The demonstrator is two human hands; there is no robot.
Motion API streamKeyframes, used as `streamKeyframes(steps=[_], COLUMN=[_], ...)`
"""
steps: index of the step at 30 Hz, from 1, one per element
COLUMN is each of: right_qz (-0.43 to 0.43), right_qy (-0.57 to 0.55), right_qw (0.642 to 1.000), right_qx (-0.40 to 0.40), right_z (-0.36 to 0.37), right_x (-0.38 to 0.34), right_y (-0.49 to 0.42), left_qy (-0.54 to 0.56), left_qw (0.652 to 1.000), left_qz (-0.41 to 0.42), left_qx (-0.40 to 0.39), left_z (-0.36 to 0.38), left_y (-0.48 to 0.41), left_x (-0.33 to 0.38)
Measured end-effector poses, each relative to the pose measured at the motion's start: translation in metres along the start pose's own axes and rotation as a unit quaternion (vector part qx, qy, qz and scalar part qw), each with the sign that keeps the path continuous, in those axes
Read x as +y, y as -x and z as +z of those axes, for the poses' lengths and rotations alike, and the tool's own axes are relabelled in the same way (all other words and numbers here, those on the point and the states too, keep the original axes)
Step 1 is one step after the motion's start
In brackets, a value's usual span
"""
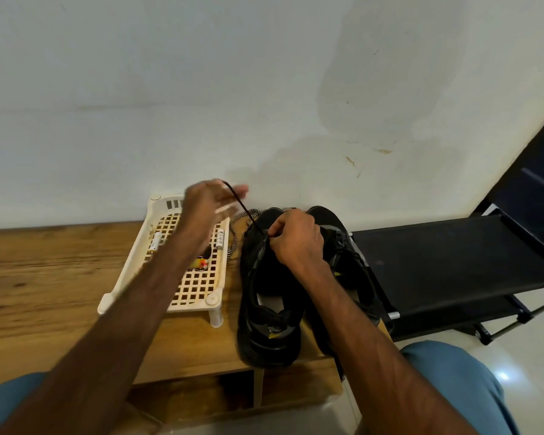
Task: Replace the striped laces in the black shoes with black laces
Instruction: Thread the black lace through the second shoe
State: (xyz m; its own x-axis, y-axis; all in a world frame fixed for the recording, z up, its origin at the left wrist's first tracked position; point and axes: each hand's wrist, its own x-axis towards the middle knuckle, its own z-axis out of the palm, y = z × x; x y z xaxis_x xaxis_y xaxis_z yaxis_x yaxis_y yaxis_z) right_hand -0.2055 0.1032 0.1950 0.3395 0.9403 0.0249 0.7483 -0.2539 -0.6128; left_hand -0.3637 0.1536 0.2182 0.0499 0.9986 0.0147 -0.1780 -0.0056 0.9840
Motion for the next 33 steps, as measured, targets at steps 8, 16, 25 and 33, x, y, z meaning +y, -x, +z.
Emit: streamKeyframes(steps=[8,16,25,33], right_qz=[-0.051,-0.078,-0.054,-0.042], right_qy=[0.007,0.005,-0.016,-0.114], right_qw=[0.999,0.997,0.998,0.992], right_qx=[-0.004,0.015,0.007,0.042], right_z=[-0.012,-0.04,-0.043,-0.047], right_x=[-0.001,0.015,0.028,0.033], right_y=[0.001,0.0,0.0,0.002], left_qy=[-0.485,-0.488,-0.11,-0.475], left_qw=[0.861,0.856,0.991,0.876], left_qz=[0.118,0.141,0.018,0.066], left_qx=[-0.1,-0.094,-0.068,-0.056], left_z=[-0.005,-0.002,-0.014,0.004], left_y=[0.016,0.005,0.006,0.026], left_x=[-0.021,-0.005,0.037,-0.03])
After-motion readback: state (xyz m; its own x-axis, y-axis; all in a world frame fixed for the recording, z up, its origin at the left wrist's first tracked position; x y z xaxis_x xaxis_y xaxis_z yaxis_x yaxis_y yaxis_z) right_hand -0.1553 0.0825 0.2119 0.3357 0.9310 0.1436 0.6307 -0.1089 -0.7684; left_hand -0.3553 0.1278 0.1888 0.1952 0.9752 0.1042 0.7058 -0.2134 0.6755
